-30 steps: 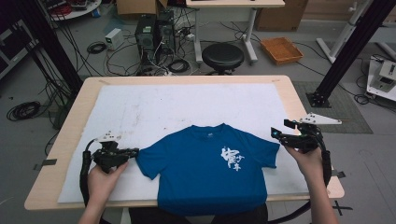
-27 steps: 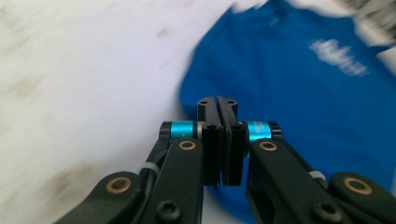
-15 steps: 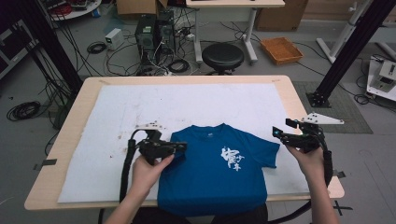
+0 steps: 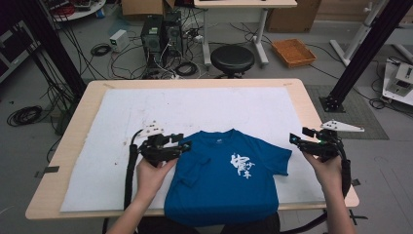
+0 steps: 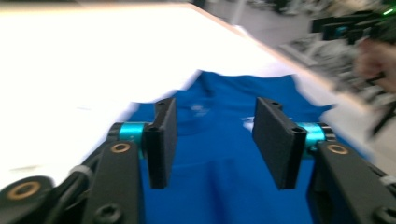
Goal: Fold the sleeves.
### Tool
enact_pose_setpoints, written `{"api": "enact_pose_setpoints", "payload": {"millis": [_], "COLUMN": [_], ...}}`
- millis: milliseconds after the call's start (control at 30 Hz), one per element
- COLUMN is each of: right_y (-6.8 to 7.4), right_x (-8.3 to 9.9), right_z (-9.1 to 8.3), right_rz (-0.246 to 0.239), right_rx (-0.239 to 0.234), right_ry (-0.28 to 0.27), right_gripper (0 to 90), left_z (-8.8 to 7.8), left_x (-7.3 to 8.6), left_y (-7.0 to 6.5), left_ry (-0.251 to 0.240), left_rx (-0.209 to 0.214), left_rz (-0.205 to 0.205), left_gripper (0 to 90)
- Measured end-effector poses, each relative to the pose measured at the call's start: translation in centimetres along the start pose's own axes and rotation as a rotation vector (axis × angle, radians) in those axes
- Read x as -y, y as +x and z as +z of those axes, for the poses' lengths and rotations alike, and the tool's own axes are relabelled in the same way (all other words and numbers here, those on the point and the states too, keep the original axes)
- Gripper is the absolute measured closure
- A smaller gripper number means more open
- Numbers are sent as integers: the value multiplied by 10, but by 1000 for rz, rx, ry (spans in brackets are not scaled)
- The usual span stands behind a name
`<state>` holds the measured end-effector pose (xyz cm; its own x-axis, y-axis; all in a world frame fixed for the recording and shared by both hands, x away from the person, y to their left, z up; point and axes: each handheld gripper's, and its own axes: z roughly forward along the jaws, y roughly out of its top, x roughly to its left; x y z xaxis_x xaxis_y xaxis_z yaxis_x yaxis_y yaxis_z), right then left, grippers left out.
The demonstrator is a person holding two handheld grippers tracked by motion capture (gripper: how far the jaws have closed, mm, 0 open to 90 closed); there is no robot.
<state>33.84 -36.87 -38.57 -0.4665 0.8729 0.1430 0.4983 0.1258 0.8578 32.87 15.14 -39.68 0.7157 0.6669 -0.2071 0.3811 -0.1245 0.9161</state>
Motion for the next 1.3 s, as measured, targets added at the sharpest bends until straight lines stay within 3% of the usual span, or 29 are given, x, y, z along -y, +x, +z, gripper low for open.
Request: {"api": "enact_pose_setpoints", "payload": {"millis": [100, 133, 200, 333, 400, 533, 867, 1000, 1300], "right_y": [-2, -2, -5, -8, -12, -14, -16, -14, -17], "right_x": [5, 5, 11, 16, 22, 29, 32, 34, 37], "right_z": [3, 3, 6, 8, 14, 23, 28, 33, 38], "right_rz": [19, 19, 29, 33, 58, 62, 75, 80, 111], "right_rx": [-13, -13, -21, -29, -21, -14, -3, -13, -22], "right_ry": [42, 42, 84, 111, 153, 196, 204, 215, 245], "right_gripper": [362, 362, 429, 501, 540, 562, 573, 605, 674], "left_z": [-22, -22, -38, -48, -51, -49, -42, -39, -38], "left_x": [8, 8, 16, 19, 22, 23, 24, 23, 25], "left_y": [11, 11, 24, 34, 40, 41, 36, 32, 33], "left_ry": [-29, -29, -44, -45, -45, -32, -9, -3, 1], "left_rx": [-78, -78, -136, -170, -190, -190, -159, -129, -128], "left_rz": [69, 69, 87, 86, 76, 74, 73, 83, 67], "left_gripper": [437, 424, 422, 422, 422, 422, 422, 422, 422]}}
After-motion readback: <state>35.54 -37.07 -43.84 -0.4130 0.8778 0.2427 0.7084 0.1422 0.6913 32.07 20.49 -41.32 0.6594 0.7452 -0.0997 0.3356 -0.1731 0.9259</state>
